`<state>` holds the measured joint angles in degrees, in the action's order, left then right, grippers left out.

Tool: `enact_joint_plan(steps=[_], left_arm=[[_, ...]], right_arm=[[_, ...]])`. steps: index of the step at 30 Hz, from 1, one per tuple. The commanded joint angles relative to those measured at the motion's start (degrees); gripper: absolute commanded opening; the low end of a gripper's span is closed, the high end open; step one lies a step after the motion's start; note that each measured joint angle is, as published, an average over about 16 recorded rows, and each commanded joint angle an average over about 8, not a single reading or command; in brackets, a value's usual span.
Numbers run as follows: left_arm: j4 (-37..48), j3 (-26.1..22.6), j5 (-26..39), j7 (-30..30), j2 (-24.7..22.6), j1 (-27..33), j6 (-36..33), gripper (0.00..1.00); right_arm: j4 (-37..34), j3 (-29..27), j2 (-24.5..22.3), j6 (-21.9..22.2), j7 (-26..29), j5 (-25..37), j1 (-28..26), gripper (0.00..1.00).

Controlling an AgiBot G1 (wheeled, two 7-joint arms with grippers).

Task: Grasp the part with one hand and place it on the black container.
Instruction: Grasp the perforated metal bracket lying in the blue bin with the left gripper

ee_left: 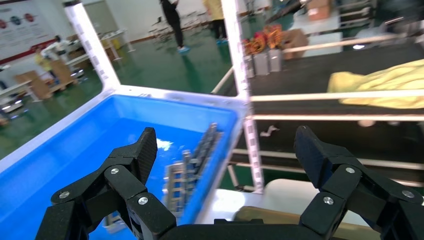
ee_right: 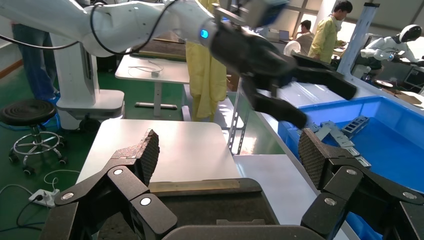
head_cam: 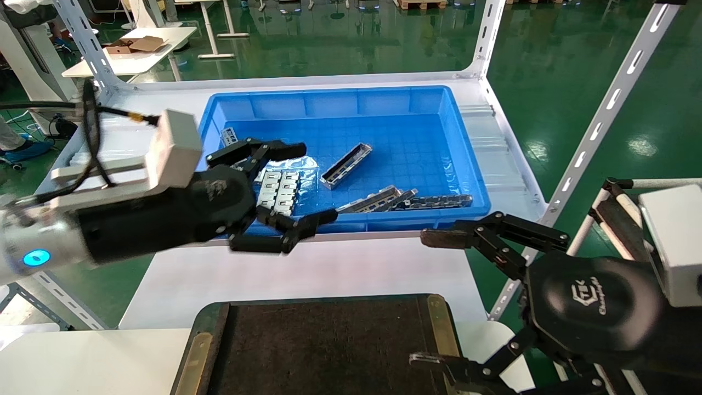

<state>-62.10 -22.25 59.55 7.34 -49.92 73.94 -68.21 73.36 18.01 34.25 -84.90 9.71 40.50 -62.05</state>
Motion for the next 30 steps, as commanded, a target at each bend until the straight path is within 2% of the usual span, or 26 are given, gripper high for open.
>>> enact_joint_plan(steps=[1,9,18,24,30], left_arm=[[2.18,-0.9,1.97,-0.68,-1.98,1.72,1.3,1.0],[18.68,-3.78,8.7,-5.85,-13.55,9.33,10.02,1.0],[37.8,-4.38,11.67,-14.46,-24.81,15.99,20.11,1.0],[45.34,-5.39,11.15,-18.08,-28.09,17.88,24.5,1.0],[46.81,-8.68,9.32,-17.16,-28.65,17.62,27.17,1.0]], right_arm=[[0.0,0.0,0.0,0.0,0.0,0.0,0.0,1.0],[0.0,0.02,-0.01,0.01,-0.01,-0.01,-0.01,1.0],[0.0,0.04,-0.02,0.02,-0.02,-0.03,-0.01,1.0],[0.0,0.05,-0.02,0.02,-0.03,-0.04,-0.01,1.0],[0.0,0.07,-0.03,0.03,-0.03,-0.04,-0.02,1.0]])
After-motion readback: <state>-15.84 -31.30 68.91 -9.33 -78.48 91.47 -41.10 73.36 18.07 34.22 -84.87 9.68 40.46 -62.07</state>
